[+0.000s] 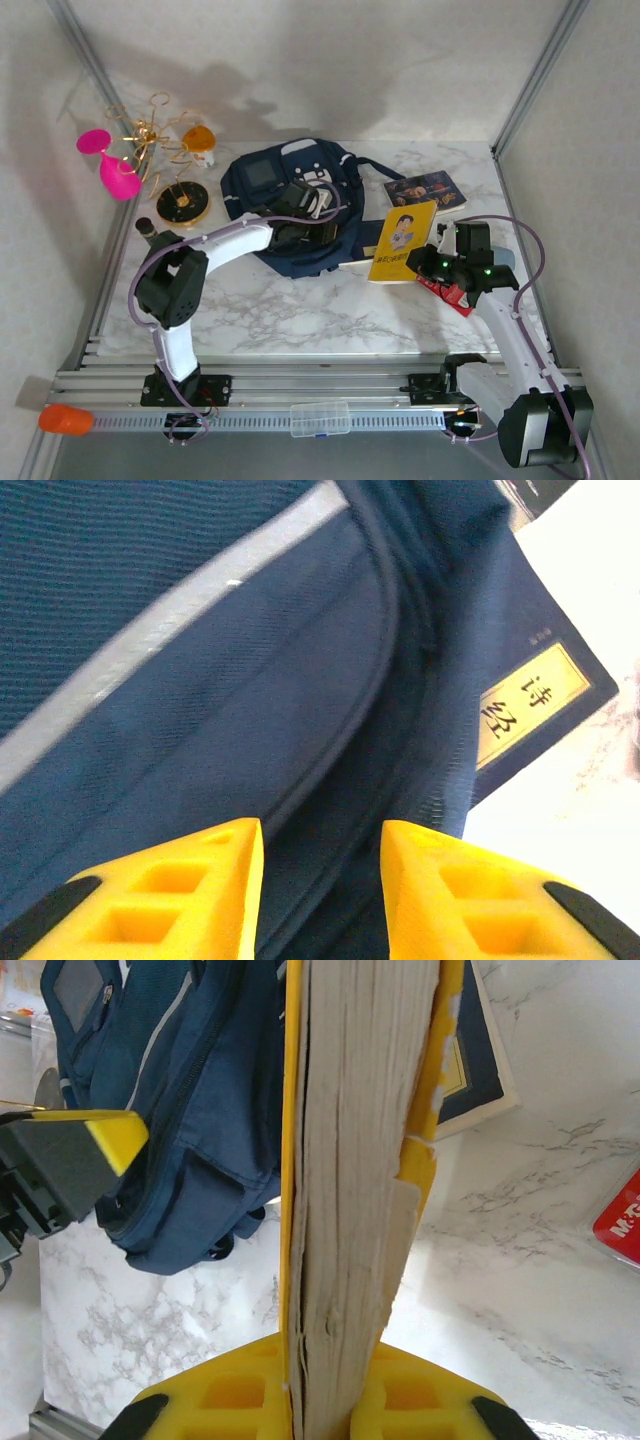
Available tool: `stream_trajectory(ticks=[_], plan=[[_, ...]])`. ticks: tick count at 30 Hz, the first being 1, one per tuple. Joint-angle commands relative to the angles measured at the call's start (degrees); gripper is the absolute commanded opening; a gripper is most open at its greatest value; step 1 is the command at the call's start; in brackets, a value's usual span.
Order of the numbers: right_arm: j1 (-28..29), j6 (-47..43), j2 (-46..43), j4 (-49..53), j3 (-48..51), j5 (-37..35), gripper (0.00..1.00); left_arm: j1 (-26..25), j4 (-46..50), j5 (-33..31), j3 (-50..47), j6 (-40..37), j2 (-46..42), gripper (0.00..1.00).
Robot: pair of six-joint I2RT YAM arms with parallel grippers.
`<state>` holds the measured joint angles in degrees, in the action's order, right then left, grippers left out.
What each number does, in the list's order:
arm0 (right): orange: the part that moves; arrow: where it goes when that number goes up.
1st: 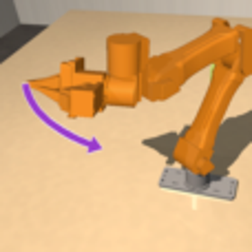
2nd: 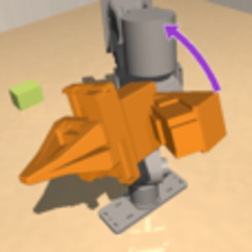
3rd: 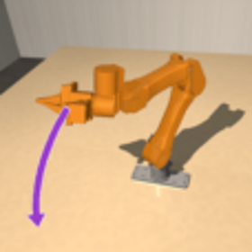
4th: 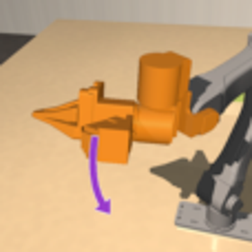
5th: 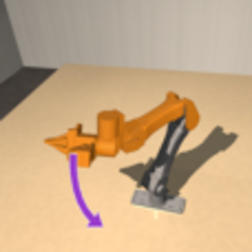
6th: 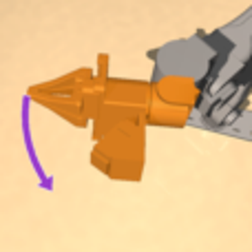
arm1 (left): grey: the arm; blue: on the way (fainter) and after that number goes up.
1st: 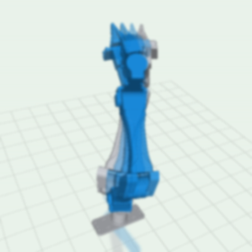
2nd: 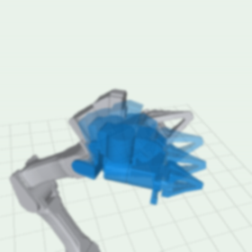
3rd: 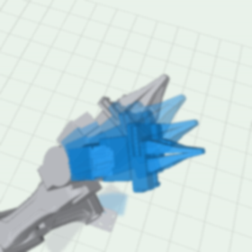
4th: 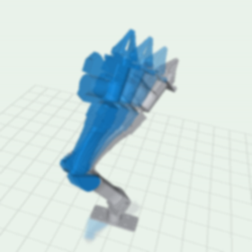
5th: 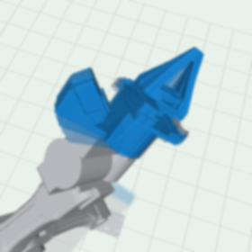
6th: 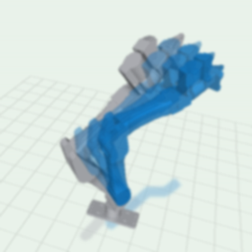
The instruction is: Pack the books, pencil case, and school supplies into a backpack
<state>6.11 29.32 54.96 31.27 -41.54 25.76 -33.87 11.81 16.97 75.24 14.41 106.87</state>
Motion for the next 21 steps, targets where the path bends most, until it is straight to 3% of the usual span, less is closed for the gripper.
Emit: stream_trajectory(ticks=[1, 10, 16, 21], plan=[[-0.49, -0.32, -0.76, -3.63, 0.41, 2.12, 0.00, 0.65, 0.54, 1.99, -0.72, 0.70, -0.70, 0.36], [-0.57, 0.02, -0.85, -3.64, 0.42, 2.44, 0.00, -1.33, -1.15, 5.28, 1.06, 1.19, -0.51, 0.41], [-0.62, 0.13, -1.01, -3.80, 0.58, 2.44, 0.00, -2.78, -2.37, 5.92, 2.19, 1.16, 0.97, 0.53], [-0.64, 0.05, -0.77, -3.83, 0.58, 2.65, 0.00, -2.88, 1.36, 3.18, 5.46, 0.26, 4.41, 0.50]])
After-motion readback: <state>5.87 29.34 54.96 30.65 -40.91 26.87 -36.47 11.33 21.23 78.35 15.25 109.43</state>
